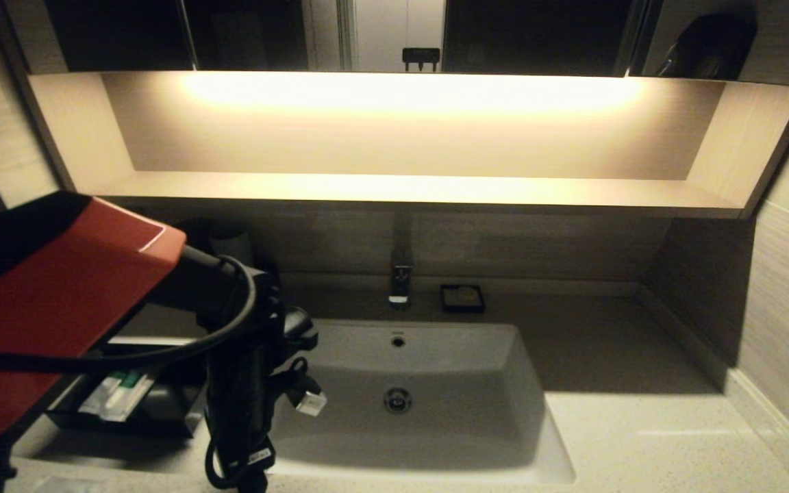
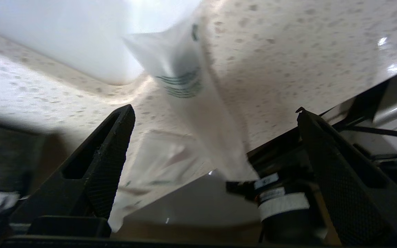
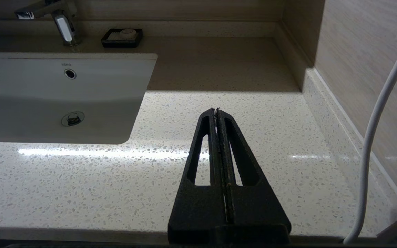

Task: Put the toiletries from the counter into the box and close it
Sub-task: Pick up the bathroom toiletry

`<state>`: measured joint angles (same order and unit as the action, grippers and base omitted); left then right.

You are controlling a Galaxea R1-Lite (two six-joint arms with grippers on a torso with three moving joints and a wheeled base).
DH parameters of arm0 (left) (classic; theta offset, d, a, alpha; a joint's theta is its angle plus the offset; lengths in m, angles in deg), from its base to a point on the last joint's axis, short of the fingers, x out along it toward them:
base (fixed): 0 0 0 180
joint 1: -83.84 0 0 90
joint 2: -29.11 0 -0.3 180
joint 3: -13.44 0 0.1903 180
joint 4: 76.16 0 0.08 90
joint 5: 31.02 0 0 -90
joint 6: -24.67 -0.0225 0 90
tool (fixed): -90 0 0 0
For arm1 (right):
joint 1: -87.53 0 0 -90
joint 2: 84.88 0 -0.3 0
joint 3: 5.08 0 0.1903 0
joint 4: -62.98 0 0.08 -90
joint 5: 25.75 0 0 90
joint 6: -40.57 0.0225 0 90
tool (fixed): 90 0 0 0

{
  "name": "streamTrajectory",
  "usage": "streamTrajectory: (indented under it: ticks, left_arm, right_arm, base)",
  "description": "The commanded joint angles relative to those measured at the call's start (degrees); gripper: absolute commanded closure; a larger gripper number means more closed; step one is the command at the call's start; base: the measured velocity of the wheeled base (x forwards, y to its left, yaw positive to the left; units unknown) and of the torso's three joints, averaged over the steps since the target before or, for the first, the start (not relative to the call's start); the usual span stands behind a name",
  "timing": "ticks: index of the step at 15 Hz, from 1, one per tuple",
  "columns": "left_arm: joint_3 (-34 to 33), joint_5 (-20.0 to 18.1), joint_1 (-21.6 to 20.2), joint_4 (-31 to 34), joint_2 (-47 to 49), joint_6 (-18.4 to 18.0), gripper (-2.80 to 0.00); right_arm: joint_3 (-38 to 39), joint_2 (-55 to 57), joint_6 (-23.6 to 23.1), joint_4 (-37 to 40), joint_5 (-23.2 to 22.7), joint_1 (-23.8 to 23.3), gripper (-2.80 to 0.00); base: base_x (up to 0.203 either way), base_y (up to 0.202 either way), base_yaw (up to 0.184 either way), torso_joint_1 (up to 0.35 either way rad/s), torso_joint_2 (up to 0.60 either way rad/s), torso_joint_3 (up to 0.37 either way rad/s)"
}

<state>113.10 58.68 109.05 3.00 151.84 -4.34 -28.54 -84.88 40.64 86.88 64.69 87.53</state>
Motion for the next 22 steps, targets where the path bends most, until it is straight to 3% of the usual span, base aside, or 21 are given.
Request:
streamTrajectory:
  ticks: [1, 4, 12, 22]
  left_arm:
    - [-5.3, -0.5, -0.6, -3.7, -4.0, -0.3, -2.80]
    - [-12.5, -0.7, -1.4, -12.8, -7.2, -0.2, -2.80]
    - [-28.5, -1.2, -5.3, -29.5, -15.5, -0.1, -2.80]
    - [-29.4, -1.5, -5.9, -29.9, -16.0, -0.1, -2.80]
  right_arm:
    - [0.0, 0.0, 0.0, 0.0, 0.0, 0.0, 0.00]
    - [0.0, 0.0, 0.0, 0.0, 0.0, 0.0, 0.00]
    - [0.0, 0.0, 0.0, 0.0, 0.0, 0.0, 0.00]
    - [0.0, 0.0, 0.0, 0.0, 0.0, 0.0, 0.00]
  base:
    - [0.000, 0.000, 0.000, 0.000, 0.00, 0.000]
    - [0.000, 0.000, 0.000, 0.000, 0.00, 0.000]
    - [0.000, 0.000, 0.000, 0.000, 0.00, 0.000]
    - [0.000, 0.000, 0.000, 0.000, 0.00, 0.000]
